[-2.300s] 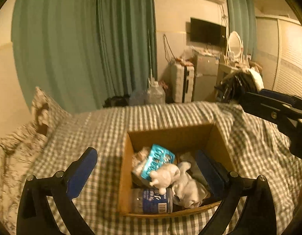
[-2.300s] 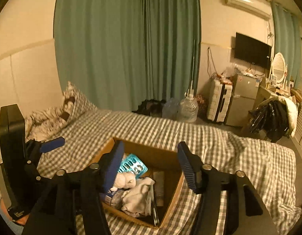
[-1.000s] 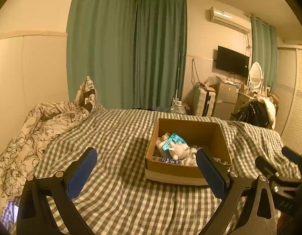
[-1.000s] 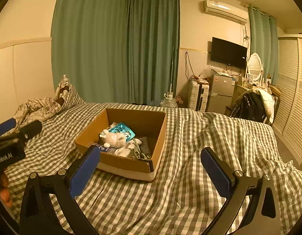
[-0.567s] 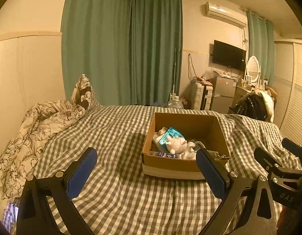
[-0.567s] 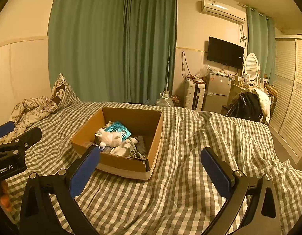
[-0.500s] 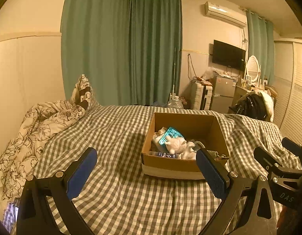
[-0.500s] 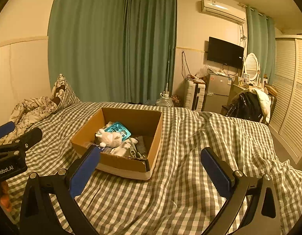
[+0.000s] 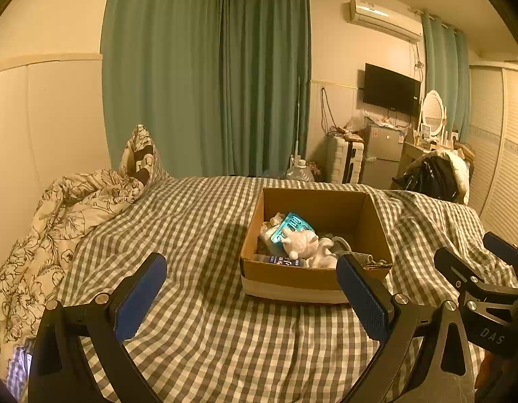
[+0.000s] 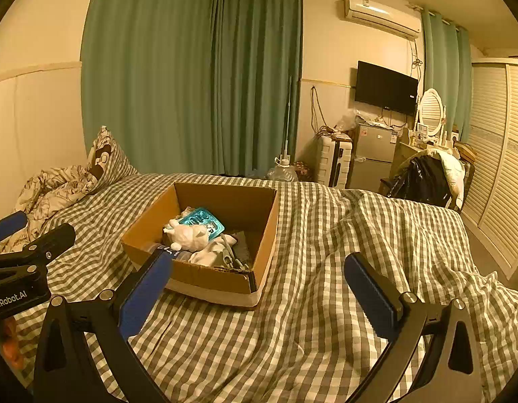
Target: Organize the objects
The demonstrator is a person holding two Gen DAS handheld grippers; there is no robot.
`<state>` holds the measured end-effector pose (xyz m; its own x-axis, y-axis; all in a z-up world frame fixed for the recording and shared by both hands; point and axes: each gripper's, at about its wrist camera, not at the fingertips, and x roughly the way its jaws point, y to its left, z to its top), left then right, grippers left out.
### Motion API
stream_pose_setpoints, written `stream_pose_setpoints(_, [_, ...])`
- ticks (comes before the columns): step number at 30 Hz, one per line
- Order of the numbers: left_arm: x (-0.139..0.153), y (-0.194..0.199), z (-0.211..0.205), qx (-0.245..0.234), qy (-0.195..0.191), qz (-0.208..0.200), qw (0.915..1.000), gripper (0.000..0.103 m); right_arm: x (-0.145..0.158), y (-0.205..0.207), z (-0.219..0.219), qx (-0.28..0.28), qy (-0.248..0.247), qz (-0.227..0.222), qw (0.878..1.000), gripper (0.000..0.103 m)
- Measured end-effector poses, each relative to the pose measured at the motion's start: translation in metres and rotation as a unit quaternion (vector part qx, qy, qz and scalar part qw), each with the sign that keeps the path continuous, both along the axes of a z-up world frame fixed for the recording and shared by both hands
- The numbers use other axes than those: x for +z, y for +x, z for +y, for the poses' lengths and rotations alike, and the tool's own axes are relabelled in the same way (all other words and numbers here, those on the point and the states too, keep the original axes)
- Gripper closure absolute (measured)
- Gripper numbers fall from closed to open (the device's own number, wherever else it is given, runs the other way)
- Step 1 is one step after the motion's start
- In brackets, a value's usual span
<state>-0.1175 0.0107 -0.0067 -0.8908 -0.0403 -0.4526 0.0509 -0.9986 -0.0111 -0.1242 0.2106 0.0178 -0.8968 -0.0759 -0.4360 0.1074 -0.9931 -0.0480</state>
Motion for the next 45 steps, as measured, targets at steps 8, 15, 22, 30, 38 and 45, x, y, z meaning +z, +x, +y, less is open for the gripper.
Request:
stream_pose_setpoints(8, [0.0002, 0.0013, -0.0022, 0.005, 0.0, 0.0, 1.0, 0.0, -0.0007, -0.0004, -0.0017, 0.0, 0.001, -0.001, 1.0, 0.0])
stream_pose_setpoints(15, [0.0006, 0.0002, -0.0026, 0.002, -0.003, 0.0, 1.0, 0.0, -0.0013, -0.0006, -0.0021, -0.001, 0.001, -0.002, 1.0, 0.0])
stream_pose_setpoints(22, [0.0007, 0.0001, -0.0037, 0.004, -0.002, 0.0, 1.0, 0.0, -0.0019, -0.0004, -0.0019, -0.001, 0.001, -0.002, 1.0, 0.0])
stream_pose_setpoints(30, [-0.0002, 0.0007, -0.0029, 0.004, -0.003, 0.0, 1.0, 0.0, -0.0035, 0.0, -0.0019, -0.002, 0.002, -0.004, 1.0, 0.0])
stream_pose_setpoints(38, [-0.0013, 0.0011, -0.003, 0.007, -0.004, -0.001, 1.0, 0.0, -0.0046, 0.0007, -0.0014, -0.002, 0.002, -0.005, 1.0, 0.0])
stream_pose_setpoints(45, [-0.0011, 0.001, -0.0029, 0.007, -0.004, -0.001, 1.0, 0.0, -0.0059, 0.0009, -0.0015, -0.002, 0.004, -0.006, 1.0, 0.0])
